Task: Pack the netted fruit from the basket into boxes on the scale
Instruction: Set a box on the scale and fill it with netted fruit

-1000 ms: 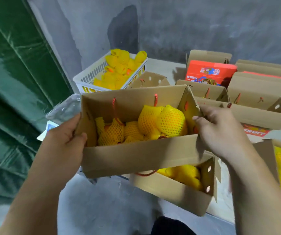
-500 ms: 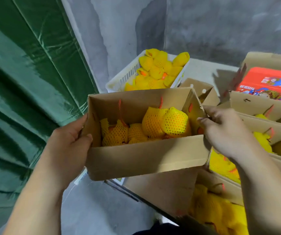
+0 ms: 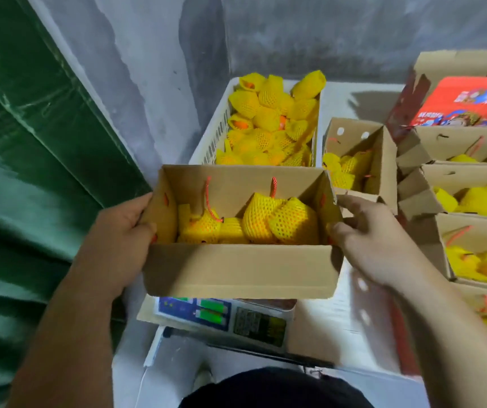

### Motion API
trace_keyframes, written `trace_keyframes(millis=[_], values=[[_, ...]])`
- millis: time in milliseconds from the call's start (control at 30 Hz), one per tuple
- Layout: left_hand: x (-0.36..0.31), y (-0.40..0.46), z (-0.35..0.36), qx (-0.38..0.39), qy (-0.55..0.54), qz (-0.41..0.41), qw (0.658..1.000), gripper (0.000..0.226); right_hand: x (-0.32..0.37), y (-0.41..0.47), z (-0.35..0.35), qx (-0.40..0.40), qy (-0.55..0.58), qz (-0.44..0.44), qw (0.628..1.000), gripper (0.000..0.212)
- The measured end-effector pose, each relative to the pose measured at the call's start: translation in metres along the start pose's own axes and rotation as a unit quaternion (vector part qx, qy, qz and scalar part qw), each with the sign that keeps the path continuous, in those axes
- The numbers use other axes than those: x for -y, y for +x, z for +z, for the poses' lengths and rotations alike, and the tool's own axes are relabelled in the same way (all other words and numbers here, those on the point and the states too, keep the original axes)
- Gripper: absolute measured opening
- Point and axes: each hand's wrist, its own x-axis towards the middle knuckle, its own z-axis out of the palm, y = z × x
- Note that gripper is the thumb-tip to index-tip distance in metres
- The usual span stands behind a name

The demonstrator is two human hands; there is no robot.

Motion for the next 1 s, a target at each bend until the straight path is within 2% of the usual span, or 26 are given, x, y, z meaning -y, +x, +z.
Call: trace_keyframes(millis=[100,233,300,367,400,533,600,667,733,833,1000], values=[[0.032,0.032,-0.018,0.05,0.002,0.044,0.998,0.065,0.009,-0.008,0.044,-0.052,0.002,0.025,0.998,0.038],[0.057,0.066,-0.024,0.125,-0.02,0.066,0.99,0.037,0.013,-0.016,0.09,-0.136,0.016,0.064,0.988,0.032],[0.064,0.07,-0.023,0.16,-0.065,0.083,0.981,0.045,0.017,-0.022,0.107,-0.177,0.016,0.075,0.981,0.03],[0.071,0.071,-0.022,0.159,-0.099,0.089,0.978,0.06,0.021,-0.024,0.118,-0.202,0.006,0.088,0.975,0.03],[0.075,0.073,-0.021,0.159,-0.107,0.09,0.977,0.059,0.024,-0.025,0.121,-0.213,0.005,0.097,0.972,0.031],[0.083,0.078,-0.019,0.166,-0.117,0.079,0.976,0.029,0.034,-0.035,0.127,-0.255,0.043,0.122,0.958,0.039],[0.088,0.071,-0.023,0.123,-0.134,0.057,0.982,0.042,0.043,-0.05,0.137,-0.282,0.045,0.118,0.951,0.047],[0.099,0.054,-0.027,0.072,-0.165,0.029,0.983,0.054,0.05,-0.071,0.159,-0.308,-0.009,0.105,0.946,0.059],[0.114,0.031,-0.03,0.05,-0.196,0.02,0.979,0.039,0.06,-0.094,0.186,-0.326,-0.028,0.083,0.941,0.075],[0.138,-0.005,-0.031,0.055,-0.221,0.021,0.973,0.023,0.068,-0.121,0.223,-0.286,-0.013,0.04,0.957,0.088],[0.165,-0.052,-0.035,0.076,-0.196,0.018,0.977,0.023,0.074,-0.152,0.252,-0.166,0.005,0.02,0.986,0.077]])
